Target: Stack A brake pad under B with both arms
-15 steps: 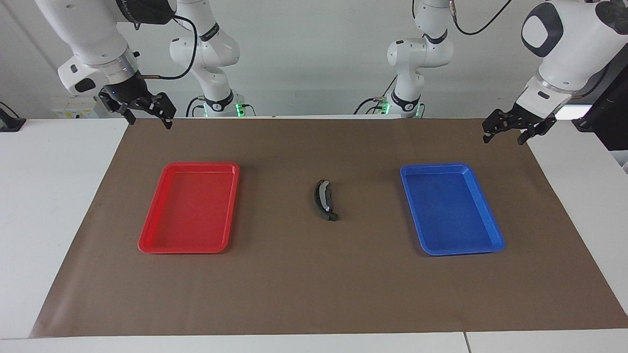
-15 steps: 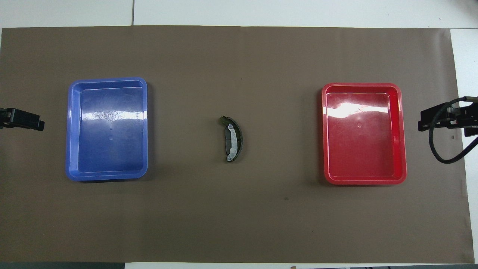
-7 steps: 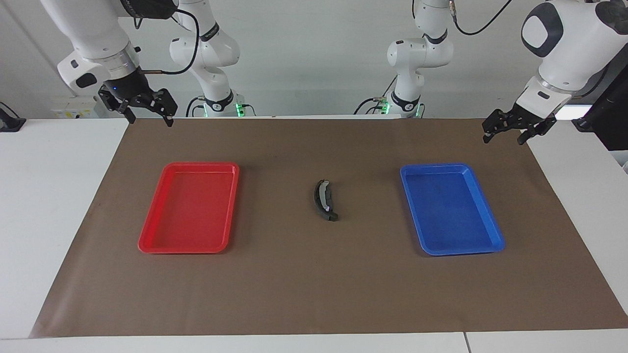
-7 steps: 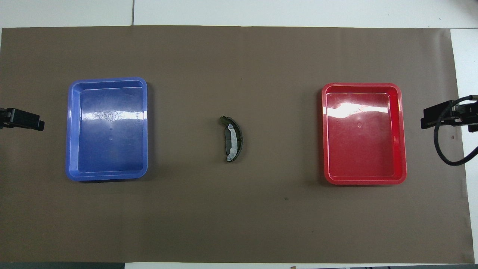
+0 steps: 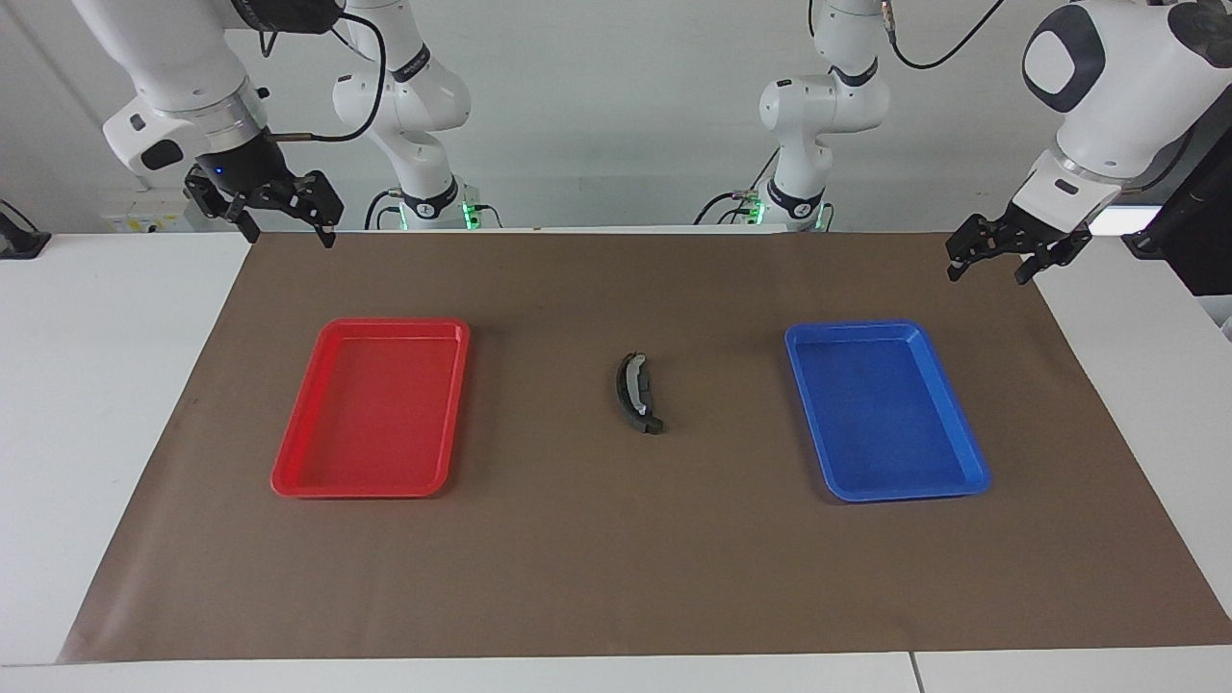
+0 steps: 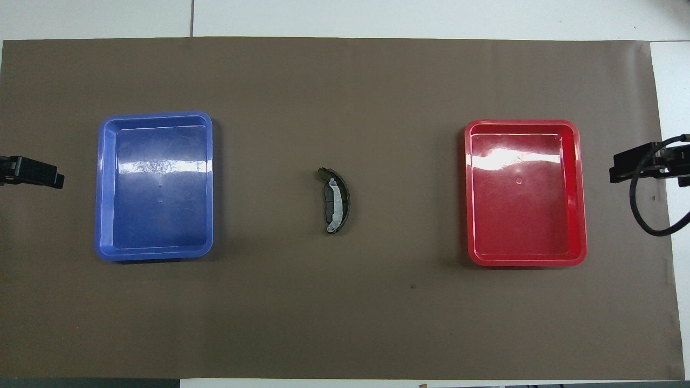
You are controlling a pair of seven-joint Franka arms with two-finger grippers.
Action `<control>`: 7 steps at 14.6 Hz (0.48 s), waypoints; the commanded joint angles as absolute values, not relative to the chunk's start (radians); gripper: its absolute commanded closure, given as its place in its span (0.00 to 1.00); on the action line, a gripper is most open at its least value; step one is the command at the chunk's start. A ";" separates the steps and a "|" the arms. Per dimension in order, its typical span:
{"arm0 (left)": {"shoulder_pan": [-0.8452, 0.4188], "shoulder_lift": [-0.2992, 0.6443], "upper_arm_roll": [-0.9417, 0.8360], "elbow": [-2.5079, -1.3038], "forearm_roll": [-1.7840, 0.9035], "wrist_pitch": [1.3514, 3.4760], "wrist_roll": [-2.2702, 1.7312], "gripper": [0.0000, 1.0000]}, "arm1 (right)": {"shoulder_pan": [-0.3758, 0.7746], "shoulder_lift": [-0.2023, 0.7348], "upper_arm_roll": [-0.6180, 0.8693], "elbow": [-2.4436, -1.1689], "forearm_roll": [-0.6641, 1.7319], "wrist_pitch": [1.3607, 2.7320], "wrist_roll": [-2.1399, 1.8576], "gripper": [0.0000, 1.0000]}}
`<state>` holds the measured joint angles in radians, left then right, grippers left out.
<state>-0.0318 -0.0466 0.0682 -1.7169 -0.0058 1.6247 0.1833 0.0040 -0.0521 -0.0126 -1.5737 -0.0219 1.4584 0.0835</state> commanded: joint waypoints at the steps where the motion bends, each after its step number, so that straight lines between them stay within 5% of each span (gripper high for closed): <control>1: -0.023 -0.052 0.060 -1.721 0.009 1.629 0.175 0.00 | -0.018 -0.040 -0.002 -1.551 -0.017 1.439 0.064 0.01; 7: -0.023 -0.052 0.060 -1.721 0.009 1.629 0.173 0.00 | -0.018 -0.040 -0.002 -1.552 -0.014 1.434 0.061 0.01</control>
<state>-0.0318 -0.0466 0.0682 -1.7169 -0.0058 1.6248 0.1833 0.0022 -0.0521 -0.0127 -1.5729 -0.0214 1.4550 0.0835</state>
